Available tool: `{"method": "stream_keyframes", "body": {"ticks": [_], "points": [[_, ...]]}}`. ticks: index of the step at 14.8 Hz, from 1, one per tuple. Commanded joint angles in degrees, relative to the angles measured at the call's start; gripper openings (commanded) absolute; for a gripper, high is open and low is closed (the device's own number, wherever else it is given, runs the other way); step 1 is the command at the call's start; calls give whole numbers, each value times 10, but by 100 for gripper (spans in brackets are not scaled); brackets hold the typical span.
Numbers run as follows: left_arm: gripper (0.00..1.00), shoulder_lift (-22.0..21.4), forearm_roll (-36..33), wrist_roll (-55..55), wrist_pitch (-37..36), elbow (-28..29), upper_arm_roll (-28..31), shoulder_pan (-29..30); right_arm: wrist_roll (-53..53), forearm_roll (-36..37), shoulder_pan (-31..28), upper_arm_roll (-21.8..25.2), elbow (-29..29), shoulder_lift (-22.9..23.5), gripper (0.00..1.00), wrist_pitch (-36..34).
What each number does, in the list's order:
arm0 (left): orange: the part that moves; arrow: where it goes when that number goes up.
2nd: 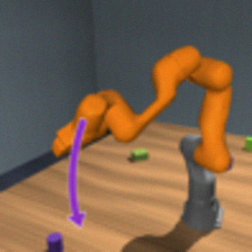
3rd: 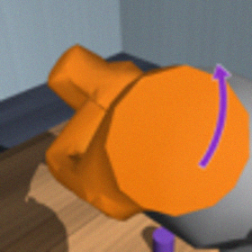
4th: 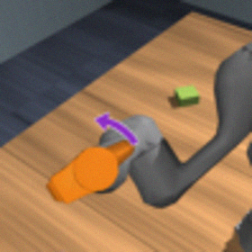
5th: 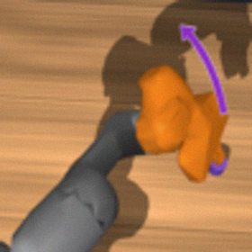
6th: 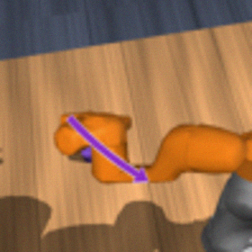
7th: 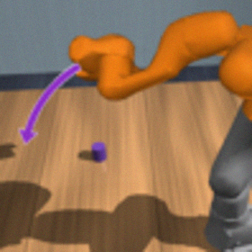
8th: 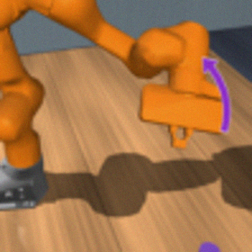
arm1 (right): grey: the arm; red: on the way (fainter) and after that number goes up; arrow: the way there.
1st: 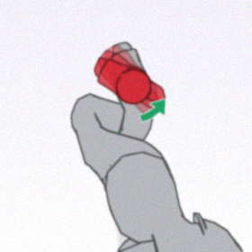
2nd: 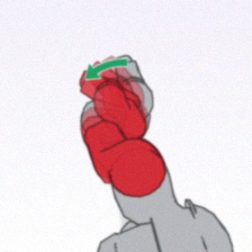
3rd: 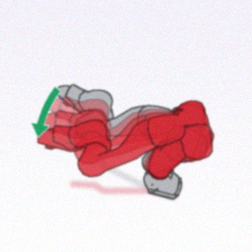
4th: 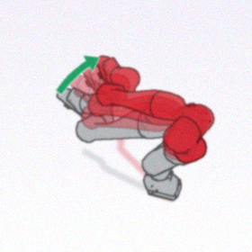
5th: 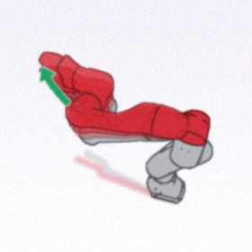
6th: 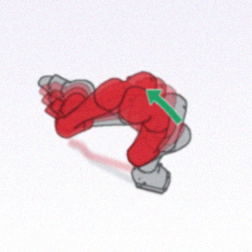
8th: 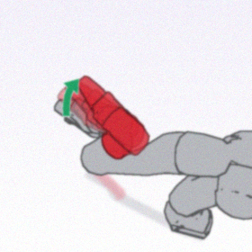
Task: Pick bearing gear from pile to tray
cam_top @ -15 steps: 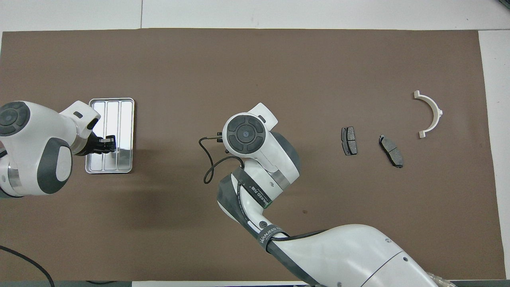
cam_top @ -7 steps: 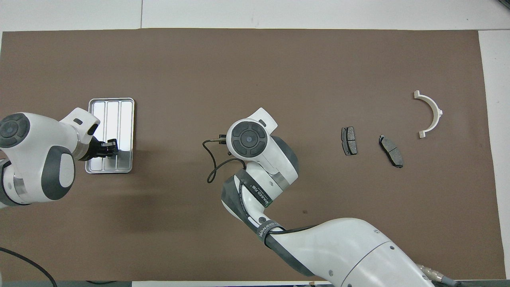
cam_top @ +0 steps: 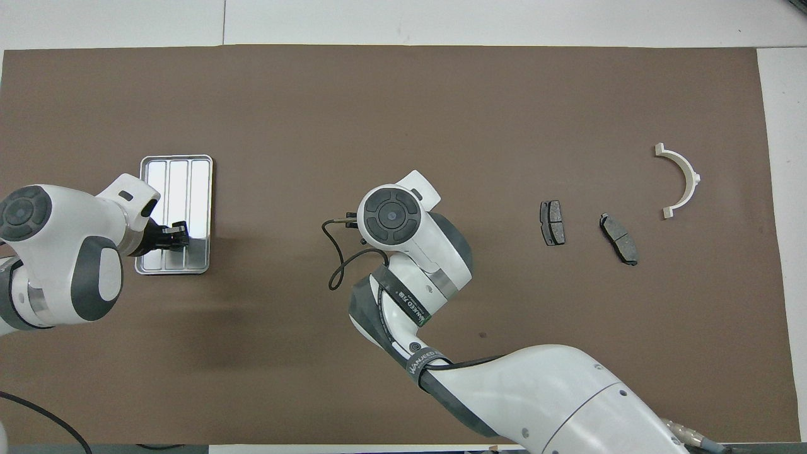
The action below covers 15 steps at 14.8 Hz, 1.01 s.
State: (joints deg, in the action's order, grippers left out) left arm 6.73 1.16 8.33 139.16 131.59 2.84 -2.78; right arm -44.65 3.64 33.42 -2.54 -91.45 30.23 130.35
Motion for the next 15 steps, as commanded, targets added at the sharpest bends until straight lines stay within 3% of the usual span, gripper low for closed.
{"method": "stream_keyframes", "body": {"ticks": [1,2,3,5,9,11,15], "points": [[51,-15,8,-8,14,19,-3,2,36,7,-49,-5,0,-47,97,-27],[92,-15,8,-8,13,18,-3,3,80,1,-74,-6,0,-58,97,-32],[100,-15,8,-9,10,17,-3,2,130,1,-104,-8,0,-68,97,-35],[100,-15,8,-7,-12,-10,-3,-1,247,-6,-164,-10,-1,-83,97,-49],[100,-5,12,5,-149,-143,-6,-19,497,-27,-295,-10,-6,-118,97,-113],[100,7,22,38,-153,-171,-6,-56,534,-28,-327,-9,-11,-158,97,-171],[100,29,22,249,-158,-237,-6,-168,520,-27,-350,-5,-11,-247,97,-280]]}}
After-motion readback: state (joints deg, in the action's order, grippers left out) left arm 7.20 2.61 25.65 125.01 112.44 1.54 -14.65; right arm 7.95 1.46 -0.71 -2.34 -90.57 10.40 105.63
